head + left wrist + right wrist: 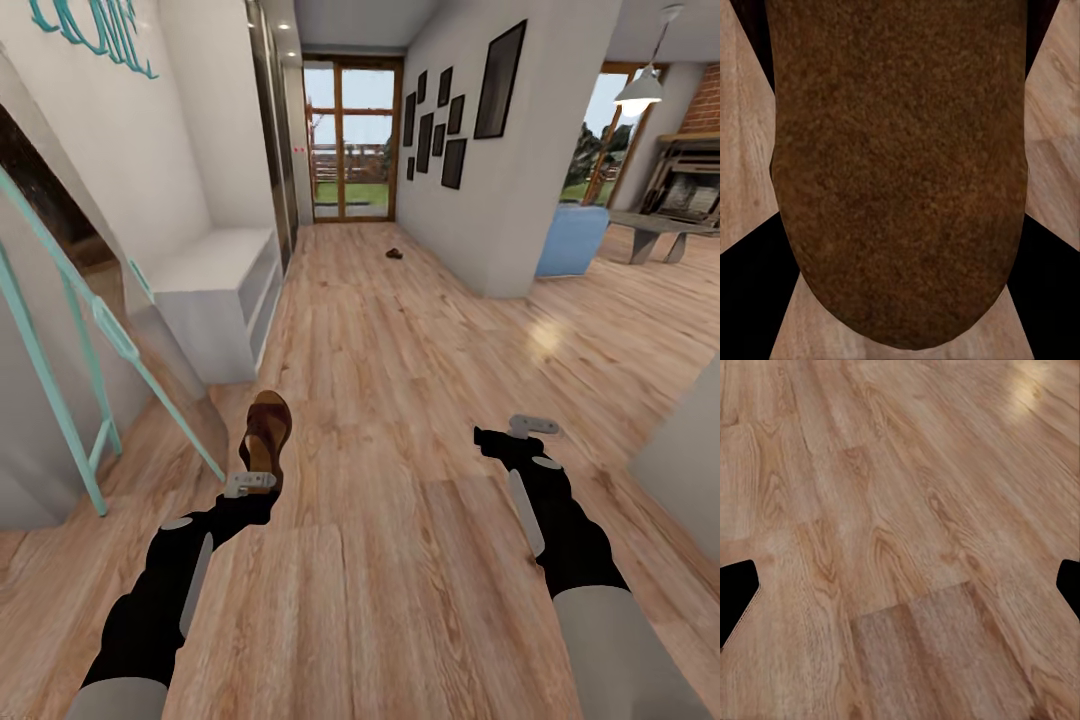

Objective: Pick up the two gym shoes and the two sandals from the corridor floor and place them onto the hallstand (shoe rack) in the corridor, making sure they are on the rack and not on the floor. Arrange them so the two gym shoes are next to each other and the two sandals are next to each other.

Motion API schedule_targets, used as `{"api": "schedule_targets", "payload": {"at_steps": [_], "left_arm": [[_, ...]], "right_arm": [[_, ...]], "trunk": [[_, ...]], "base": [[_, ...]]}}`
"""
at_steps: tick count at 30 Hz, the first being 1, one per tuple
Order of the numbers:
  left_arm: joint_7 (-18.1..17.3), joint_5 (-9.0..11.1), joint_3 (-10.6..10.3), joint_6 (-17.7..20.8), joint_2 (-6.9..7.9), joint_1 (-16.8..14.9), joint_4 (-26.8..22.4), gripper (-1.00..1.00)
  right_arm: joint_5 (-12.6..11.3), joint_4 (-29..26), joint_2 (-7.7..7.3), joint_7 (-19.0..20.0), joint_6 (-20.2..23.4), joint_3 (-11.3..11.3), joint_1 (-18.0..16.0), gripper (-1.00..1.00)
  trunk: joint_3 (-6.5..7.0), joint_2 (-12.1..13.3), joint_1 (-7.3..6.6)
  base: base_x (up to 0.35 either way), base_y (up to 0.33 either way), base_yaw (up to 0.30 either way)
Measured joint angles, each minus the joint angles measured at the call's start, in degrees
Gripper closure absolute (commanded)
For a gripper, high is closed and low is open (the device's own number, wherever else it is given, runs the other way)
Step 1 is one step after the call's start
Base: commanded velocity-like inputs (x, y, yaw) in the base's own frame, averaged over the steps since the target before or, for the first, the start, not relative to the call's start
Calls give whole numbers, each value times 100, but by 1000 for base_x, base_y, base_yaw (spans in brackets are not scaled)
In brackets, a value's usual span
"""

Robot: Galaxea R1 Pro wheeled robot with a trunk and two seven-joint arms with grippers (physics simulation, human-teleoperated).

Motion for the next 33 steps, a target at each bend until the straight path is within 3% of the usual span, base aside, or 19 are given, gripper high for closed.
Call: {"api": "schedule_targets", "payload": {"at_steps": [7, 33], "left_arm": [[0, 2, -1, -1, -4, -1, 2, 100], [0, -3, -10, -10, -5, -1, 157, 100]], "right_arm": [[0, -2, -1, 2, 0, -1, 1, -100], [0, -2, -1, 4, 6, -1, 1, -100]], "trunk": [[26, 0, 0], [29, 0, 0]], "base": [[224, -298, 180], [231, -297, 5]]}}
